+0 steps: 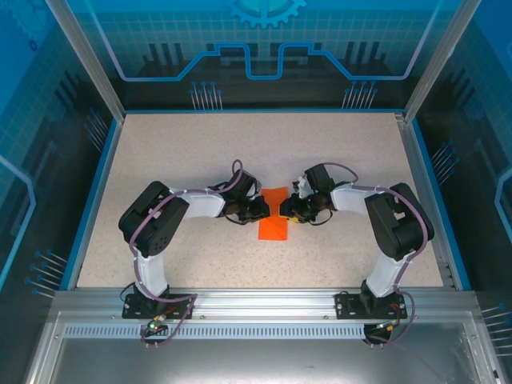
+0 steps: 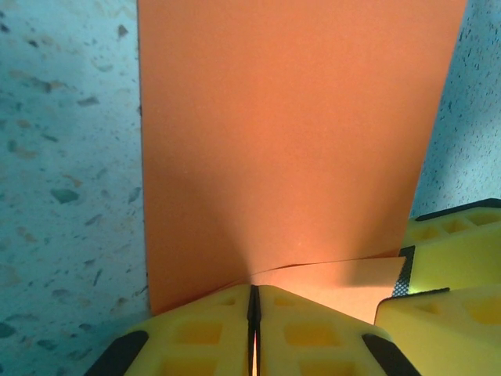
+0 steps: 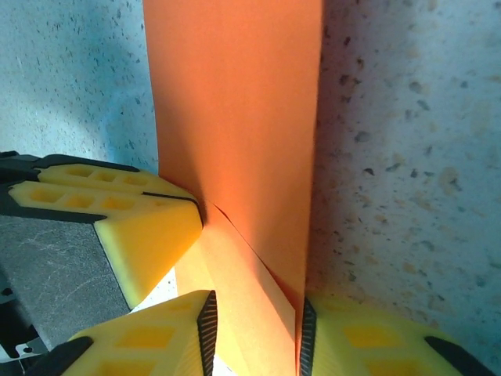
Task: Fold a paper plane with a square sheet of paper (pick it up from the middle)
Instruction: Turn over the paper at the center of the table.
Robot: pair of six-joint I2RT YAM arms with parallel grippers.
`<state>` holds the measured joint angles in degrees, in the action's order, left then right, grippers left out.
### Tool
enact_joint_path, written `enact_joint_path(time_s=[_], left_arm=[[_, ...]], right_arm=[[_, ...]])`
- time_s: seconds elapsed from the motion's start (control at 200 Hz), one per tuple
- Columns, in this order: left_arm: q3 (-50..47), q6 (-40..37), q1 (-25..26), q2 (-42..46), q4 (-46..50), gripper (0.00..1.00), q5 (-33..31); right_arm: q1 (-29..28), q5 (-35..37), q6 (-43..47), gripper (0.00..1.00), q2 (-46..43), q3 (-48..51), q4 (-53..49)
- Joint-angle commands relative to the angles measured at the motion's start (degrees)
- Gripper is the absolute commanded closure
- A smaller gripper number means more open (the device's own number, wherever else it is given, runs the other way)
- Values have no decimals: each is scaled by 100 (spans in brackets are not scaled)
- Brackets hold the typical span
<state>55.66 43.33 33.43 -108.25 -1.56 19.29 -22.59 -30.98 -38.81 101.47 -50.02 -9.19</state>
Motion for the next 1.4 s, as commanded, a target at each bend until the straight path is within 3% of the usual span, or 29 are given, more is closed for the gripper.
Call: enact_joint_path(time_s=[0.0,0.405,0.585,0.775,0.97,1.205,1.315,1.395], left_arm=[[-90,-77,-57,145,184,89,-71],[-229,189,-115,821,-118,76,-121],[-490,163,-196,1437,122,73,-541],[-971,199,-312,2261,327,73,-1066],[-1443,226,-397,3113,534,71,-1653],[-1887,332,-493,3953,819,66,-2361],[-2103,519,-515,4290,883,65,-2716],[-2221,646,-513,4537,1013,64,-3040]], right_arm=[[-83,-260,22,70,109,156,147],[0,-666,145,81,-11,297,361],[18,-681,176,90,-156,215,231],[13,-286,471,98,-662,-85,-661],[-93,1484,1015,98,-1550,-947,-2682],[-596,5109,875,94,-1987,-2349,-5428],[-1005,5934,552,94,-1700,-2894,-6189],[-1283,6114,300,93,-1288,-3087,-6420]])
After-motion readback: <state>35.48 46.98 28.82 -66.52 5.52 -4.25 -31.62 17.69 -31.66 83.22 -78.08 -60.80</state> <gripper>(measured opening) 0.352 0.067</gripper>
